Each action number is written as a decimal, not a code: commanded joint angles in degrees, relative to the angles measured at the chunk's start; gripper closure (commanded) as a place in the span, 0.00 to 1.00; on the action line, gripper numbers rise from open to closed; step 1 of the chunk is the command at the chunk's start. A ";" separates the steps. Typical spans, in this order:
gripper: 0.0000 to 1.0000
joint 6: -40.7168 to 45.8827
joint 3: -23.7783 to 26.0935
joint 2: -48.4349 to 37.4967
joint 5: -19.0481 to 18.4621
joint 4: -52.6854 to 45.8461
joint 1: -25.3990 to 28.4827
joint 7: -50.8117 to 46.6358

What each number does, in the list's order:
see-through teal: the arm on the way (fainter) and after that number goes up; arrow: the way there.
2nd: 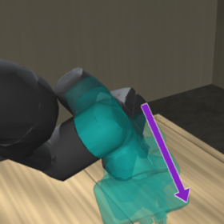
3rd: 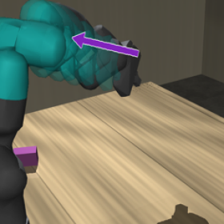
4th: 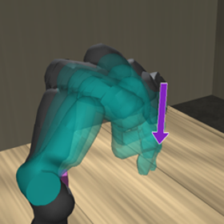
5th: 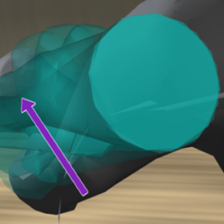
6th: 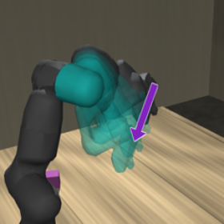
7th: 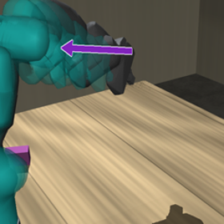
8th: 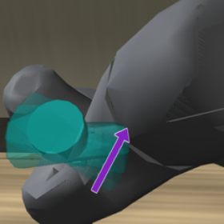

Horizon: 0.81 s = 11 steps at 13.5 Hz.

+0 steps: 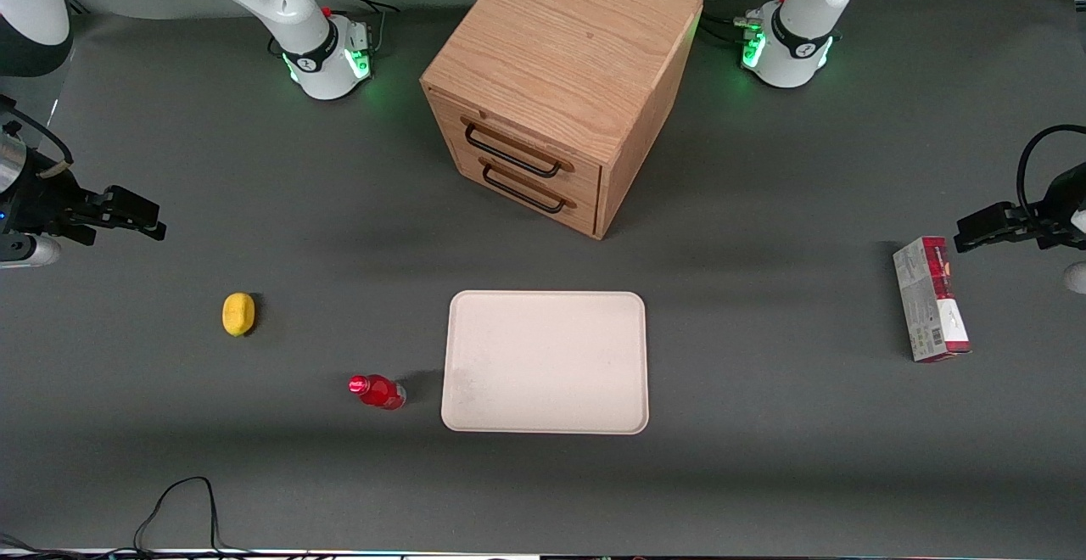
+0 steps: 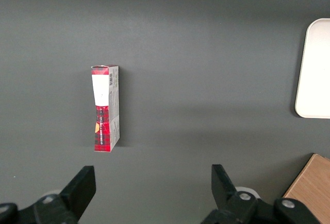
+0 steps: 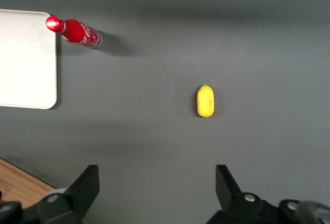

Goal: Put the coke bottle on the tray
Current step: 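Move the right gripper down toward the red Coca-Cola bottle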

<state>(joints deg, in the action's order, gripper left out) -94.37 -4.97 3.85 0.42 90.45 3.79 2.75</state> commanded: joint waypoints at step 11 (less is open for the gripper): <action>0.00 2.51 -0.48 14.57 0.98 -18.33 9.02 -7.05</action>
<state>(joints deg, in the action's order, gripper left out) -94.53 -4.88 9.87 0.46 82.92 10.16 -2.00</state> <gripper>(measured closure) 0.000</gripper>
